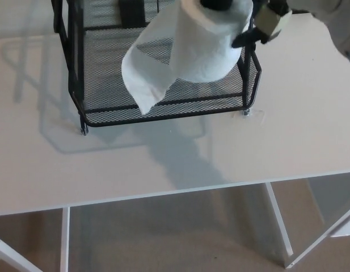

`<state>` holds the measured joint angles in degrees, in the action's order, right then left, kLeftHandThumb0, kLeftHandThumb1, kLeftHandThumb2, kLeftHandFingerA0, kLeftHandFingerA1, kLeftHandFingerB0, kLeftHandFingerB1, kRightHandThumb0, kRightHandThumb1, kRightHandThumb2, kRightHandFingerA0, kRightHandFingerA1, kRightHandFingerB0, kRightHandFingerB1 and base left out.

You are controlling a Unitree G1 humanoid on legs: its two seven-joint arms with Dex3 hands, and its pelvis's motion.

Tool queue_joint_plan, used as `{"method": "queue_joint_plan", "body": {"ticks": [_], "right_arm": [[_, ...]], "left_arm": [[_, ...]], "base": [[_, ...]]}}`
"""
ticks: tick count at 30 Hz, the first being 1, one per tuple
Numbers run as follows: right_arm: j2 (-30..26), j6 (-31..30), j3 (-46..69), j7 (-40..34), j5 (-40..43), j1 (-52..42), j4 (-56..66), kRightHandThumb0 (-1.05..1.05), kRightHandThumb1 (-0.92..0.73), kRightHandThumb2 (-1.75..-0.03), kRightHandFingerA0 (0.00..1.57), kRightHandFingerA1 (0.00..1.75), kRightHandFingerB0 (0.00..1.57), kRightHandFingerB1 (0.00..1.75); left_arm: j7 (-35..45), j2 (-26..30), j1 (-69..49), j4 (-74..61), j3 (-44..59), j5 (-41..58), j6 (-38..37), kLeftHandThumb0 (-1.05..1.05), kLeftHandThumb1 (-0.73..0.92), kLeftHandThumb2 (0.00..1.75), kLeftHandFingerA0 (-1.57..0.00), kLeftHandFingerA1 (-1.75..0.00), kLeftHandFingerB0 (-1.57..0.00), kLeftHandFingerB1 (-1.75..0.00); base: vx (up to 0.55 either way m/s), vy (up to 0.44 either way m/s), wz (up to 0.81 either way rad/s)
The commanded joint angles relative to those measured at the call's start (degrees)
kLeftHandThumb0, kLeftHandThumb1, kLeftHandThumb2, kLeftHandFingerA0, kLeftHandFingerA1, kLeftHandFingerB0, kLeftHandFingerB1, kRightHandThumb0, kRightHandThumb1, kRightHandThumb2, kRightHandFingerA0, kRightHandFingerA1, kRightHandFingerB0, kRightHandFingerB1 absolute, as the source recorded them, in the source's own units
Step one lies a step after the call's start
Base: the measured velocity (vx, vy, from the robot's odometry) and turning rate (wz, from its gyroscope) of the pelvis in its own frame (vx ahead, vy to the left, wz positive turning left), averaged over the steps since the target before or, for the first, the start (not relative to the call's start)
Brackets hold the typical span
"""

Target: The robot walks towards a desk on which a file tray is kept in the middle and a toilet paper roll is kept on its right. The robot uses its right hand to hook on finger in the gap of the roll and grabs it, lifts it and places it on the tray.

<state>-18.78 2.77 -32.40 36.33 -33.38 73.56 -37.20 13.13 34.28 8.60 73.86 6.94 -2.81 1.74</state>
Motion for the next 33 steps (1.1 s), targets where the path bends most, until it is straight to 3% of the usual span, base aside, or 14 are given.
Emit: {"method": "queue_joint_plan", "body": {"ticks": [1,2,3,4,7,9,11,13,15,19,20,21,32,33], "right_arm": [[1.67,-1.18,-0.01,2.88,-0.82,3.58,-2.54,-0.35,-0.62,-0.60,0.72,1.30,0.80,0.76],[1.85,-1.14,0.32,3.27,-0.33,3.50,-2.55,-0.35,-0.61,-0.59,0.72,1.22,0.83,0.72],[2.08,-1.33,0.37,3.53,-0.25,3.67,-2.59,-0.40,-0.46,-0.90,0.75,1.01,0.81,0.82],[3.52,-3.41,0.38,5.37,0.10,4.87,-3.35,-0.37,-0.61,-0.58,0.63,1.08,0.81,0.69],[4.87,-6.25,0.44,7.79,0.11,5.83,-3.44,-0.42,-0.63,-0.59,0.61,0.96,0.77,0.60],[5.62,-7.81,0.43,9.04,0.14,6.30,-3.67,-0.42,-0.64,-0.60,0.55,0.72,0.76,0.54],[6.00,-8.58,0.46,10.31,0.37,6.21,-4.04,-0.37,-0.69,-0.59,0.75,1.00,0.71,0.47],[6.72,-9.19,0.56,15.43,2.03,7.58,-7.47,-0.34,-0.60,-0.58,0.66,0.70,0.60,0.45],[6.95,-9.59,0.35,16.24,1.78,7.88,-8.19,-0.36,-0.55,-0.56,0.64,0.61,0.55,0.41],[6.67,-9.32,-0.18,17.69,0.97,7.84,-8.30,-0.37,-0.57,-0.56,0.60,0.64,0.50,0.39],[6.61,-9.39,-0.34,17.88,0.65,7.90,-8.32,-0.43,-0.44,-0.81,0.50,0.69,0.43,0.53],[6.16,-8.13,-1.04,17.81,-0.11,7.71,-8.38,-0.41,-0.57,-0.57,0.40,0.60,0.50,0.38],[4.13,-6.82,-3.78,19.62,-1.72,6.60,-6.68,-0.50,-0.57,-0.58,0.30,0.59,0.39,0.36],[4.91,-10.15,-3.34,20.79,-1.48,7.28,-7.32,-0.54,-0.43,-0.79,0.30,0.65,0.29,0.48]], "left_arm": [[-0.18,0.39,0.14,0.27,-0.71,-1.12,-1.77,-1.05,0.71,1.07,-0.82,-1.21,-0.47,-1.14],[-0.02,0.26,0.17,0.08,-0.84,-1.15,-1.57,-1.05,0.71,1.04,-0.83,-1.21,-0.45,-1.14],[0.05,0.27,0.16,0.03,-0.77,-1.05,-1.54,-1.05,0.69,1.05,-1.00,-1.22,-0.44,-1.15],[0.24,0.34,0.31,0.04,-0.55,-0.76,-1.20,-1.05,0.69,1.05,-0.92,-1.19,-0.43,-1.13],[0.37,0.39,0.30,-0.24,-0.54,-0.70,-1.01,-1.05,0.69,1.05,-0.87,-1.19,-0.42,-1.14],[0.33,0.49,0.20,-0.61,-0.75,-0.88,-1.19,-1.05,0.70,1.04,-0.88,-1.19,-0.43,-1.13],[0.11,0.29,0.42,-0.38,-0.75,-0.91,-1.20,-1.05,0.70,1.05,-0.86,-1.20,-0.44,-1.14],[0.06,0.26,0.69,-0.19,-0.98,-1.16,-1.32,-1.05,0.68,1.07,-0.91,-1.19,-0.47,-1.17],[0.69,0.50,0.89,-0.39,-1.09,-1.13,-0.82,-1.05,0.69,1.06,-0.85,-1.20,-0.41,-1.14],[0.67,0.60,0.98,-0.52,-1.02,-1.00,-0.76,-1.05,0.69,1.05,-0.94,-1.18,-0.44,-1.13],[0.68,0.58,0.98,-0.54,-1.02,-1.00,-0.87,-1.05,0.69,1.05,-0.92,-1.18,-0.46,-1.14],[0.44,0.60,0.91,-0.46,-1.45,-1.51,-1.34,-1.05,0.69,1.05,-0.88,-1.16,-0.45,-1.13],[-0.02,0.51,0.80,-0.12,-1.41,-1.45,-1.17,-1.05,0.69,1.05,-0.94,-1.17,-0.45,-1.13],[0.08,0.55,0.77,-0.13,-1.64,-1.68,-1.26,-1.05,0.70,1.05,-0.93,-1.17,-0.45,-1.14]], "base": [[0.00,0.000,0.00],[0.00,0.000,0.00],[0.00,0.000,0.00],[0.00,0.000,0.00],[0.00,0.000,0.00],[0.00,0.000,0.00],[0.00,0.000,0.00],[0.00,0.000,0.00],[0.00,0.000,0.00],[0.00,0.000,0.00],[0.00,0.000,0.00],[0.00,0.000,0.00],[0.00,0.000,0.00],[0.00,0.000,0.00]]}}
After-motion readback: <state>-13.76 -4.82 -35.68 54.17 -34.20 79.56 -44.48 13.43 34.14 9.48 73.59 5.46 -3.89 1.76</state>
